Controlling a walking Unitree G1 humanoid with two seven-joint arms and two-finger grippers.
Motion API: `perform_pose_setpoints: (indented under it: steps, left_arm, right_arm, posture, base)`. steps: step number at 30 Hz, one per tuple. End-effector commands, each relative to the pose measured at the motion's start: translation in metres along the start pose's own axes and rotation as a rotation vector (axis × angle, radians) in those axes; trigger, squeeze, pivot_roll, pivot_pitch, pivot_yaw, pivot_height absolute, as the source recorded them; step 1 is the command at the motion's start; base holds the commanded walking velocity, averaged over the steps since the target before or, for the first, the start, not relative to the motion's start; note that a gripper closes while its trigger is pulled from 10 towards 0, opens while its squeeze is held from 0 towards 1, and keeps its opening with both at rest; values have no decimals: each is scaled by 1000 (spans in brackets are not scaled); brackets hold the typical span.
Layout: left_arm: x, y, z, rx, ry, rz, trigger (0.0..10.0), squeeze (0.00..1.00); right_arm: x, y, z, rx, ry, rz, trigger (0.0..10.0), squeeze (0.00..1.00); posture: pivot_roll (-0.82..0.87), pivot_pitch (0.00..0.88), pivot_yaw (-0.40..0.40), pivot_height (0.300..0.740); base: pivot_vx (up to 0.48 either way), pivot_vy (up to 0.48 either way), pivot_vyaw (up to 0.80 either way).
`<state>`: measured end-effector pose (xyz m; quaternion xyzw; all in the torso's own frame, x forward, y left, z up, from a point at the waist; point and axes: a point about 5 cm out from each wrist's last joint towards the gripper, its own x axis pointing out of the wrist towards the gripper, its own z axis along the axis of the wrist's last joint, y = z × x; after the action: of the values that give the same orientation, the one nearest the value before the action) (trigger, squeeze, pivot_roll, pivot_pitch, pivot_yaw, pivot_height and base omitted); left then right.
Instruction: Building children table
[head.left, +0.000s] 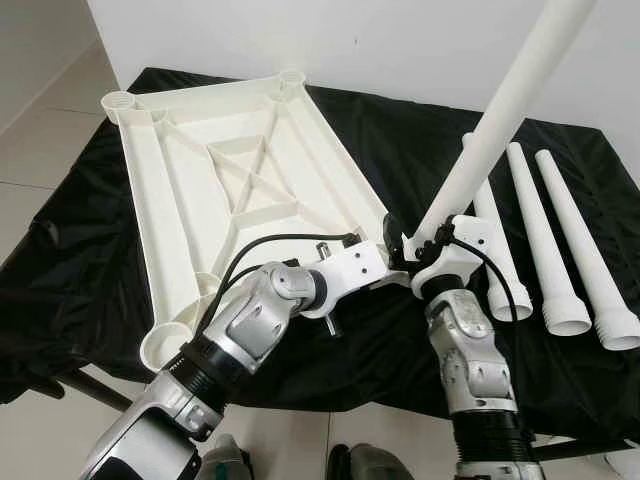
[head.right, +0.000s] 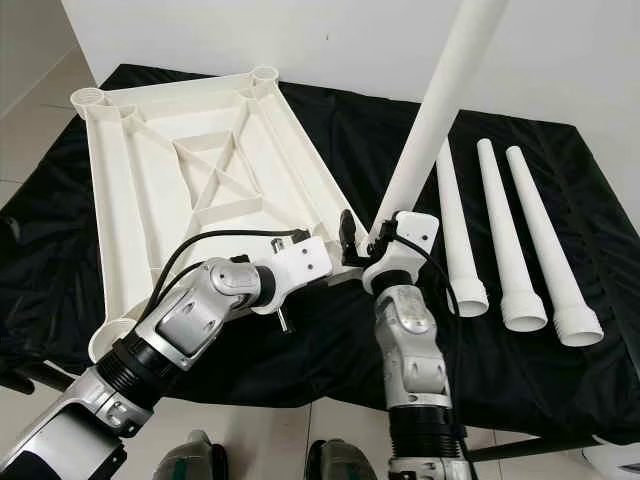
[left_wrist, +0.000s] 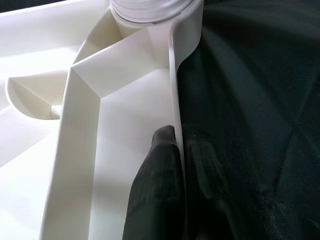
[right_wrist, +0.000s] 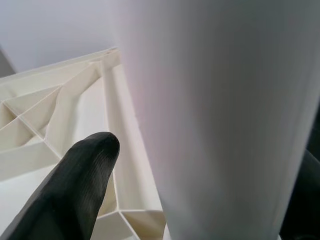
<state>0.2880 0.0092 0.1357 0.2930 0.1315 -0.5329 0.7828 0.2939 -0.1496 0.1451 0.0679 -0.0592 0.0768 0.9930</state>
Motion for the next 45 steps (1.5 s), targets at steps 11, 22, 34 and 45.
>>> perform_pose_setpoints:
  steps: [11, 22, 34, 45]
  left_arm:
    - [4, -2, -2, 11, 20, 1, 10000, 0]
    - [3, -1, -1, 13, 20, 4, 10000, 0]
    - [2, 1, -1, 17, 23, 6, 10000, 0]
    - [1, 0, -1, 13, 24, 8, 10000, 0]
  right_arm:
    - [-2, -29, 3, -91, 61, 311, 10000, 0]
    - [1, -54, 0, -141, 131, 477, 10000, 0]
    - [17, -68, 4, -164, 107, 497, 10000, 0]
    - [19, -65, -4, -155, 118, 541, 0, 0]
  posture:
    - [-36, 39, -52, 740]
    - [-33, 40, -50, 740]
    - [-30, 39, -45, 740]
    - [-19, 43, -47, 740]
  base:
    - [0, 0, 0]
    - [0, 0, 0]
    - [0, 0, 0]
    - [0, 0, 0]
